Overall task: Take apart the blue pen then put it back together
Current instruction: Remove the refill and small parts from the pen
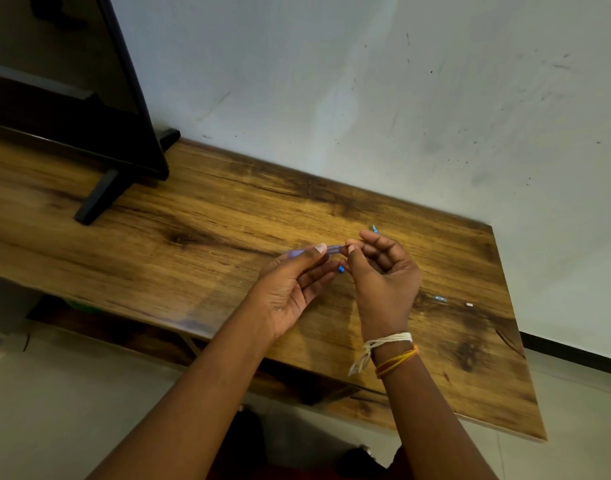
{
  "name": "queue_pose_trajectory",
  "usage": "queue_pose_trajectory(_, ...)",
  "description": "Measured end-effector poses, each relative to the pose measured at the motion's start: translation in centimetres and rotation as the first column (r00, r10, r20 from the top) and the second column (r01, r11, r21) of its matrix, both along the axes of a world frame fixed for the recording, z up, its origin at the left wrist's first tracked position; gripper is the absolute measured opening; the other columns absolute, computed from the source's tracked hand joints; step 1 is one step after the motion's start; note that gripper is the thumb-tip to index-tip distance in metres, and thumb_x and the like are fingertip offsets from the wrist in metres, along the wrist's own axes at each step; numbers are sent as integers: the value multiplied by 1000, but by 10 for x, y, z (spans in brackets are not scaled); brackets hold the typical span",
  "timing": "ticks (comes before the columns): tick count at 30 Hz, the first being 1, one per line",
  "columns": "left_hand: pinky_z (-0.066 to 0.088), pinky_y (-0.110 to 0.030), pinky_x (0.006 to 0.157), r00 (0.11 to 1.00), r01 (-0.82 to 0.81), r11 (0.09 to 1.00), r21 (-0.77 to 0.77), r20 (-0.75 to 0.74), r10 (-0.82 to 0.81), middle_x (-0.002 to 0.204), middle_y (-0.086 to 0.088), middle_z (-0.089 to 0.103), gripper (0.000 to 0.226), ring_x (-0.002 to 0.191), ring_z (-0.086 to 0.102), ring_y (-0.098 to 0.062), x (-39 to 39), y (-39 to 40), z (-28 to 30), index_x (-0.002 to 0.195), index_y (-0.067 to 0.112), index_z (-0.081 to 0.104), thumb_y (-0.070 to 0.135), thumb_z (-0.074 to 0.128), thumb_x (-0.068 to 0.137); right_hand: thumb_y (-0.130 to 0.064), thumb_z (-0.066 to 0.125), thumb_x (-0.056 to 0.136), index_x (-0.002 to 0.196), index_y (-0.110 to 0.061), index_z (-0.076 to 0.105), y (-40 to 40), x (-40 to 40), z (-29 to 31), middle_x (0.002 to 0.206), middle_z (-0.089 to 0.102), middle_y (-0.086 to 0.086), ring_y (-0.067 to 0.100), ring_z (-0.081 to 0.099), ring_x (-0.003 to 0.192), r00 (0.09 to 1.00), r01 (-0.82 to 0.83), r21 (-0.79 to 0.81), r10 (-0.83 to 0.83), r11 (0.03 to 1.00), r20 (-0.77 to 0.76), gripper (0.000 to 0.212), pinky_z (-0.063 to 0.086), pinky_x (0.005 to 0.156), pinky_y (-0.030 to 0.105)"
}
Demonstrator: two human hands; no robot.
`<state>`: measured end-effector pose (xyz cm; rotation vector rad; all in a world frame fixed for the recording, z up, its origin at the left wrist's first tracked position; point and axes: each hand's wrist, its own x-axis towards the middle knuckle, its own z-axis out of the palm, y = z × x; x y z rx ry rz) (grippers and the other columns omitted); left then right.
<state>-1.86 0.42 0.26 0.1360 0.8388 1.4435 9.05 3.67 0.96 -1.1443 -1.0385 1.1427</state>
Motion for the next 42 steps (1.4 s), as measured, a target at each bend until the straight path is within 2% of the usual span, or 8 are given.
queue_pose_trajectory(3,58,-26,67,996,32,999,10,-82,-31,75,-10,73,8,68,72,-16,0,-1,0,90,3,64,1,64,82,8,67,81,91,-11,66,1,1,2,85,73,11,21,70,80,998,-6,-21,5,1000,-60,22,58,80,42)
queue_pose_trajectory(9,59,-29,62,957,65,997,48,-287,-48,81,-11,75,15,69,71,-19,2,-2,0,92,10,70,2,67,80,6,67,82,84,-12,67,1,3,3,76,73,4,13,70,71,993,-27,-23,24,999,-115,18,60,66,28)
queue_pose_trajectory(13,56,-29,59,825,79,996,50,-563,-38,84,-4,76,15,72,71,-15,5,-2,-3,91,26,74,17,72,79,4,69,81,83,-13,67,1,3,3,77,72,6,12,71,70,997,-39,-7,39,999,-65,18,58,62,26)
queue_pose_trajectory(17,53,-27,52,735,23,998,58,-678,23,78,-3,75,7,64,70,-11,6,-1,-3,87,22,72,22,72,79,1,71,80,87,-10,68,2,3,2,78,72,8,12,70,69,997,-73,-47,72,996,-19,13,58,64,25)
queue_pose_trajectory(23,43,-22,45,676,32,997,65,-736,26,77,-6,71,11,53,62,-6,8,-1,1,95,13,69,17,66,85,-1,73,79,93,-8,68,1,4,4,81,72,12,15,70,70,992,-99,-144,88,985,-86,16,60,66,29)
queue_pose_trajectory(28,39,-21,41,651,15,998,65,-758,40,72,-2,70,10,50,59,-4,9,-1,0,89,12,69,20,65,86,1,73,79,93,-8,67,-1,4,6,78,73,10,13,71,68,985,-136,-150,117,979,-130,18,59,60,27)
queue_pose_trajectory(36,39,-23,43,706,-12,998,61,-707,52,70,-3,67,11,52,56,-8,7,-2,2,90,9,68,19,63,87,2,73,79,98,-6,66,-1,2,6,74,74,6,18,73,73,977,-155,-162,126,975,-172,21,58,60,28)
queue_pose_trajectory(42,36,-23,45,718,-6,998,64,-694,49,78,-17,67,16,54,54,-15,8,-3,6,93,1,66,15,62,88,1,71,80,102,-4,66,-2,2,3,79,73,9,14,72,72,976,-184,-152,161,971,-148,22,60,64,29)
